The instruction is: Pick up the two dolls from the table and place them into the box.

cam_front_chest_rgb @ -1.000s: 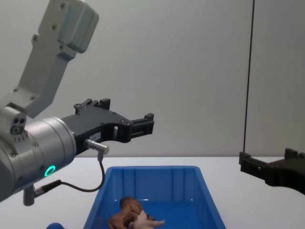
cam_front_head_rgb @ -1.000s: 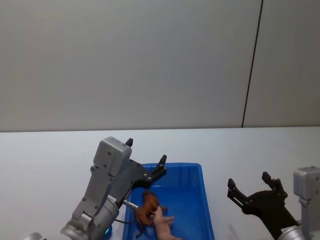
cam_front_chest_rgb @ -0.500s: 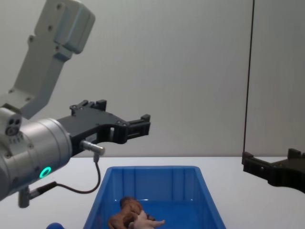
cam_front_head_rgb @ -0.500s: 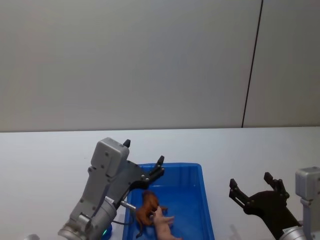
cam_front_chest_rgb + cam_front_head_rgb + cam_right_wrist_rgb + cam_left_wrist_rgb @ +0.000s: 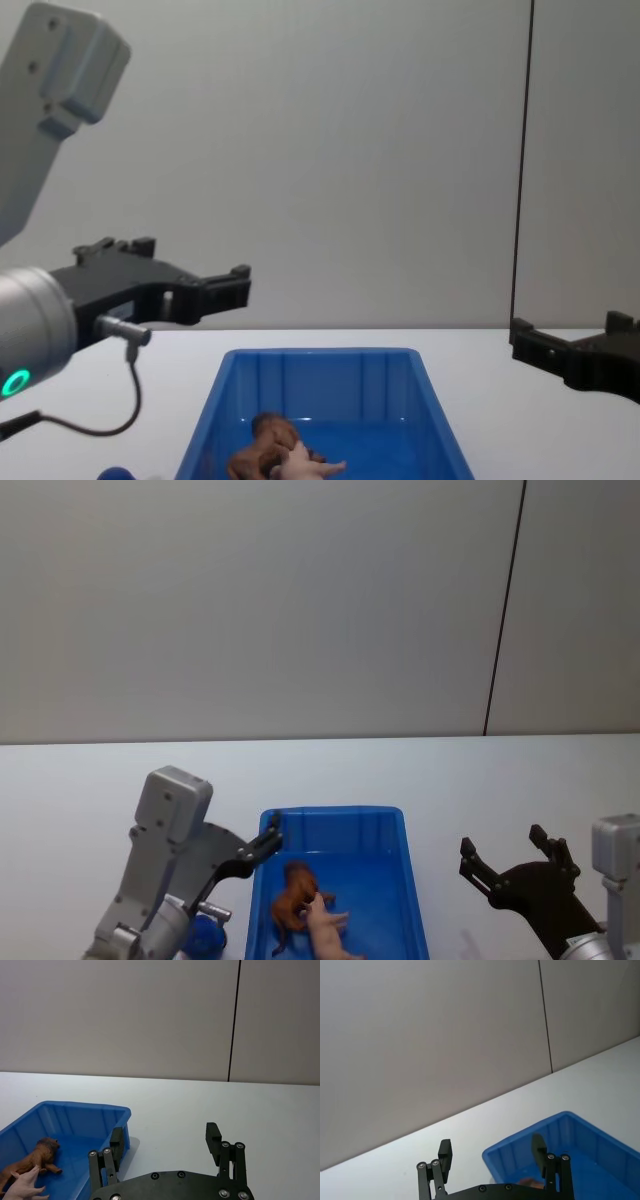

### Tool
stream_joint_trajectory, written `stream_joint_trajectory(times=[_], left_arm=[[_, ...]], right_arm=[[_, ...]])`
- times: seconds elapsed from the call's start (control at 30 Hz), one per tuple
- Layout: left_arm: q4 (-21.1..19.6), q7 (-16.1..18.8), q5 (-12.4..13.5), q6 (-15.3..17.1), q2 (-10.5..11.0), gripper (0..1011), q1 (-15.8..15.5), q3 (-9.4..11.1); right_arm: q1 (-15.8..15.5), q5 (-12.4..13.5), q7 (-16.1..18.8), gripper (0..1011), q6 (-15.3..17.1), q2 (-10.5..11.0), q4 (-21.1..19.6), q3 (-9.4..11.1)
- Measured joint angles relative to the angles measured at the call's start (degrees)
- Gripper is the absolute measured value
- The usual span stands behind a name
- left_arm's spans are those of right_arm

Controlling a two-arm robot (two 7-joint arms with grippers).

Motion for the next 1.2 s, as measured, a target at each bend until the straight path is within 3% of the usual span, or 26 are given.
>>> stream_joint_trajectory(times=[0.43, 0.93, 1.2], left_arm=[[-2.27, 1.52, -2.69, 6.68, 2.65, 1002, 2.35, -1.56], [-1.35, -0.58, -3.55, 12.86, 4.28, 1002, 3.25, -2.69], [-0.68, -1.77, -3.9, 14.41, 4.91, 1002, 3.83, -3.04]], right_arm=[[-0.03, -0.01, -0.05, 1001, 0.01, 0.01, 0.0, -0.01], [-0.04, -0.01, -0.04, 1001, 0.01, 0.01, 0.01, -0.01], [-0.04, -0.01, -0.04, 1001, 0.01, 0.01, 0.01, -0.01]])
